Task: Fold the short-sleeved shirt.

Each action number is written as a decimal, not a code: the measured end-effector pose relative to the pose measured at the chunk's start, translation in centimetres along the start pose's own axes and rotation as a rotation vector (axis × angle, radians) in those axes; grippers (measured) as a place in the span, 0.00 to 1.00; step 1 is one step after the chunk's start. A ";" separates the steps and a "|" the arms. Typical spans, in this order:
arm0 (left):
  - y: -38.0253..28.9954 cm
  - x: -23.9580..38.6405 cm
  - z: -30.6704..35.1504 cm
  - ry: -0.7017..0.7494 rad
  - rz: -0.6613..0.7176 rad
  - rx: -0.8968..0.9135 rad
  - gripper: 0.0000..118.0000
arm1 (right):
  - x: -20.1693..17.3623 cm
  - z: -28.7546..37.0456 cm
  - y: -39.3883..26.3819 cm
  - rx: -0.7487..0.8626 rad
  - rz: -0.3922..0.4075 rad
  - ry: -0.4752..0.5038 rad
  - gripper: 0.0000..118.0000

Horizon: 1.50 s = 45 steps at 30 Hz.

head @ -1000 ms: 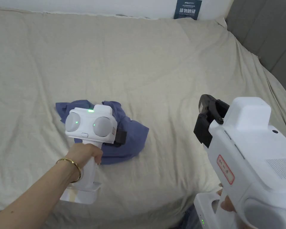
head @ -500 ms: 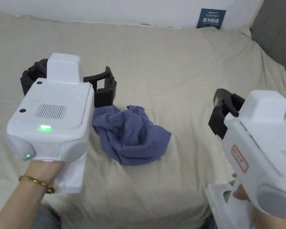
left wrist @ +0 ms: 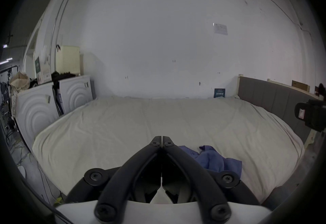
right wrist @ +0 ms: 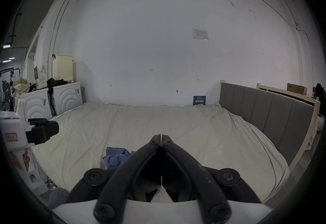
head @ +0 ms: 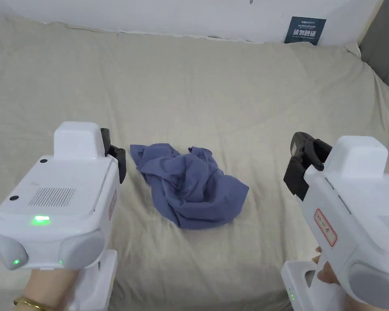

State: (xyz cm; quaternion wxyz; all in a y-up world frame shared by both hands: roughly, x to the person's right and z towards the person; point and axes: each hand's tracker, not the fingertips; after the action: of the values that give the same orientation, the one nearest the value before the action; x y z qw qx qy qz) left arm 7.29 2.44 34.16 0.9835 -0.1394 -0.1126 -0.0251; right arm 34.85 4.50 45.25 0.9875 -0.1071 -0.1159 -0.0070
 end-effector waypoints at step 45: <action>4.1 -2.1 -23.0 -0.139 0.006 -0.537 0.01 | -0.1 -18.8 -2.8 -0.469 -0.026 0.127 0.82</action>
State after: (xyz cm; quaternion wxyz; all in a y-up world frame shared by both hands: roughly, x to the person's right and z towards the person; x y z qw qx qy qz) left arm 10.55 0.00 11.04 0.9014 -0.3966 -0.1689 -0.0417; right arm 38.92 -2.25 27.93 0.9408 -0.3311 -0.0502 -0.0533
